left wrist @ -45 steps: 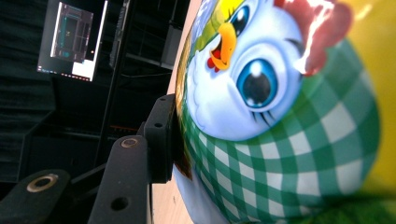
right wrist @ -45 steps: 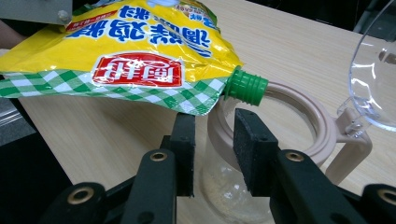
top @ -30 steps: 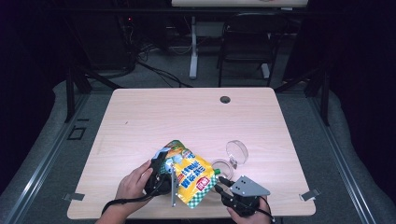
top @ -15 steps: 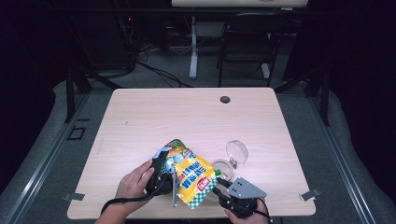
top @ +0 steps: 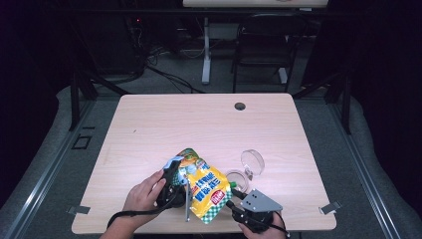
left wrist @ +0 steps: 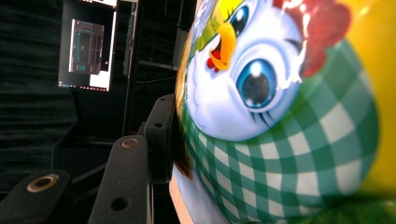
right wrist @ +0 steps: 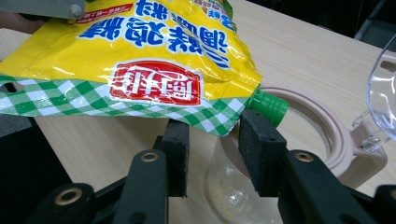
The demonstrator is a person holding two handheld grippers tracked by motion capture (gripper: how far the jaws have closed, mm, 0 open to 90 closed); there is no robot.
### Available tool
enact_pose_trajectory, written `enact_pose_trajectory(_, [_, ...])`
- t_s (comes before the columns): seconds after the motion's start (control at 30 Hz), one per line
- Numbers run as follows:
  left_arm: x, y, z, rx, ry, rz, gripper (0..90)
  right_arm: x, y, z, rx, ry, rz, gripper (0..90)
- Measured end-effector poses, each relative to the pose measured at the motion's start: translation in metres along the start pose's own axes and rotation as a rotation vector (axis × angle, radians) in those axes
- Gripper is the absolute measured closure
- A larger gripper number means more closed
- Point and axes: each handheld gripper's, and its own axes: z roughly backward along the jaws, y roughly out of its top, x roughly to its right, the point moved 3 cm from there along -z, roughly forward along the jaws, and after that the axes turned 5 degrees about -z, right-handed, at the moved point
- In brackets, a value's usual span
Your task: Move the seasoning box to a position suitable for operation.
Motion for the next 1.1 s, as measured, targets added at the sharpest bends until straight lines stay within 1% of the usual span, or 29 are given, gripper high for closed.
enact_pose_trajectory(0.17, [-0.001, 0.000, 0.000, 0.000, 0.007, -0.003, 56.1, 0.000, 0.000, 0.000, 0.003, -0.001, -0.002, 64.1])
enact_pose_trajectory(0.47, [-0.005, 0.000, 0.002, -0.014, 0.022, -0.024, 56.1, -0.001, 0.002, -0.001, 0.019, -0.008, -0.005, 64.7])
enact_pose_trajectory(0.6, [-0.007, 0.000, 0.003, -0.020, 0.030, -0.032, 56.1, -0.001, 0.002, -0.002, 0.015, -0.017, 0.002, 65.5])
enact_pose_trajectory(0.87, [-0.010, 0.001, 0.005, -0.030, 0.055, -0.064, 56.1, -0.002, 0.003, -0.003, 0.022, -0.022, -0.005, 66.0])
enact_pose_trajectory(1.0, [-0.012, 0.002, 0.006, -0.034, 0.065, -0.071, 56.1, -0.001, 0.003, -0.004, 0.025, -0.017, -0.014, 66.0])
enact_pose_trajectory(1.1, [-0.014, 0.002, 0.007, -0.036, 0.078, -0.087, 56.1, -0.001, 0.003, -0.004, 0.026, -0.015, -0.015, 66.1])
